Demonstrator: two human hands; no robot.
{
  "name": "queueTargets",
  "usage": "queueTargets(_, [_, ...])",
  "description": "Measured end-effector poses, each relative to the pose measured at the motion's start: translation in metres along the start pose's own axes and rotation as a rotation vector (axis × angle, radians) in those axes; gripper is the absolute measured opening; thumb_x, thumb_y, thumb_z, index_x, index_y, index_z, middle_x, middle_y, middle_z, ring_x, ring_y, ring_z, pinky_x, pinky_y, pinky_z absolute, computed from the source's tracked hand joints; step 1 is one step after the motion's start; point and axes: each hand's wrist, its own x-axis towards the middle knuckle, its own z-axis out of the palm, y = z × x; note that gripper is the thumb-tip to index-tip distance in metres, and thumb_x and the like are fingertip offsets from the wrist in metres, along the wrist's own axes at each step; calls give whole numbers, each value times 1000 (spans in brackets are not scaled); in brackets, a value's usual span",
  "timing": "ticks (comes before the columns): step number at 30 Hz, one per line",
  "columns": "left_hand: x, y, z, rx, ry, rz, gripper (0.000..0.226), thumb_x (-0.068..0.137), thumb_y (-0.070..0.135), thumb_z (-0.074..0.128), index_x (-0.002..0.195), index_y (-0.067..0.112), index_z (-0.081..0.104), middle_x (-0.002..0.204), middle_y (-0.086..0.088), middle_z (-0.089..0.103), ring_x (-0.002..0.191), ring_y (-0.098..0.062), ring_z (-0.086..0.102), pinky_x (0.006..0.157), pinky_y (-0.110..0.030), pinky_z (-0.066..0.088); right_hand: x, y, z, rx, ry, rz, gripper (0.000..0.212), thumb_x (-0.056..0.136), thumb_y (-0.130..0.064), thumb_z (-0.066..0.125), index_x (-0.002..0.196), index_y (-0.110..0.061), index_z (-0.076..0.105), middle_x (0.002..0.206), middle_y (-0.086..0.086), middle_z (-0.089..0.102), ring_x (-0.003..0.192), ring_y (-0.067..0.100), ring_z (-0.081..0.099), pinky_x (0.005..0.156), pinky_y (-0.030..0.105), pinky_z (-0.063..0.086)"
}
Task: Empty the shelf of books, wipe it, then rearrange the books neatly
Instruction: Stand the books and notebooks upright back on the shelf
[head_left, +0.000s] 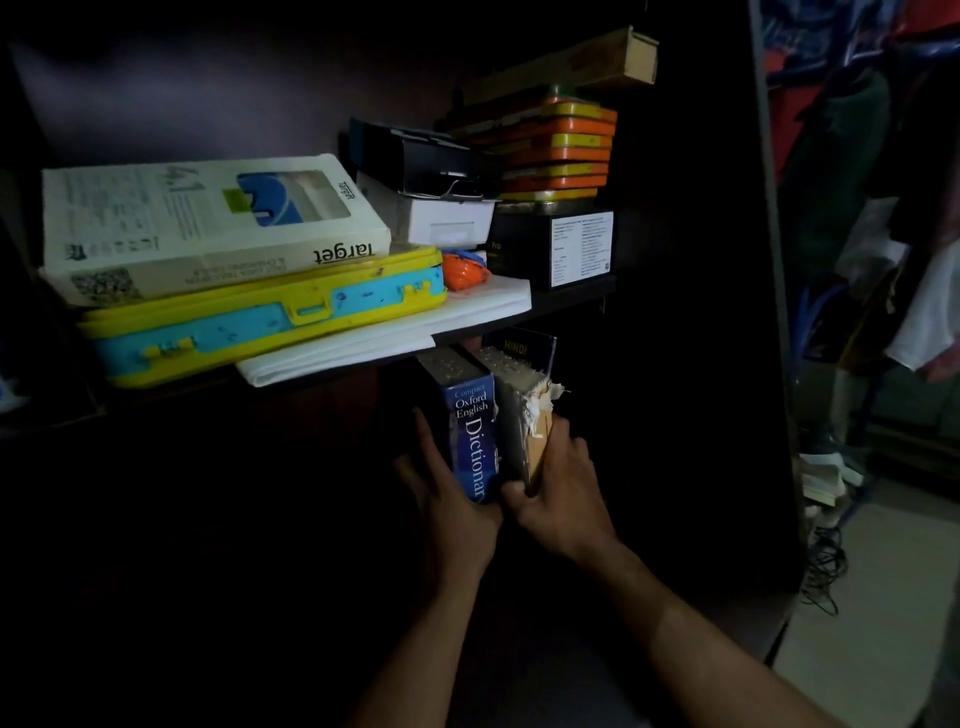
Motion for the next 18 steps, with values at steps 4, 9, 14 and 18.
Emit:
queueTargets(4, [2,-3,2,-8,22,-16,140,59,41,94,161,31,-2,151,-19,25,133,-44,41,101,-57,47,1,5,0,141,-58,10,74,87,-21,66,143,-31,19,122,-7,40,121,15,41,92,29,38])
queueTargets(9, [0,0,3,-57,27,-45,134,61,23,94,161,22,6,156,-21,23,139,-43,35,108,-55,39,7,15,5,161,70,-2,79,92,-18,65,154,-32,18,142,-4,46,129,15,46,103,42,49])
queueTargets(14, [-1,-2,3,-40,-24,-1,139,65,32,94,159,34,-8,160,-15,20,144,-40,33,110,-58,40,8,11,4,126,90,-17,76,97,-26,63,157,-33,16,143,-5,32,114,2,43,92,26,51])
queueTargets(18, [0,-1,0,-36,-63,25,134,74,44,86,150,51,-24,165,-13,11,147,-41,27,111,-61,38,10,11,5,140,107,8,77,96,-35,65,157,-36,18,140,-6,32,113,4,45,87,24,48])
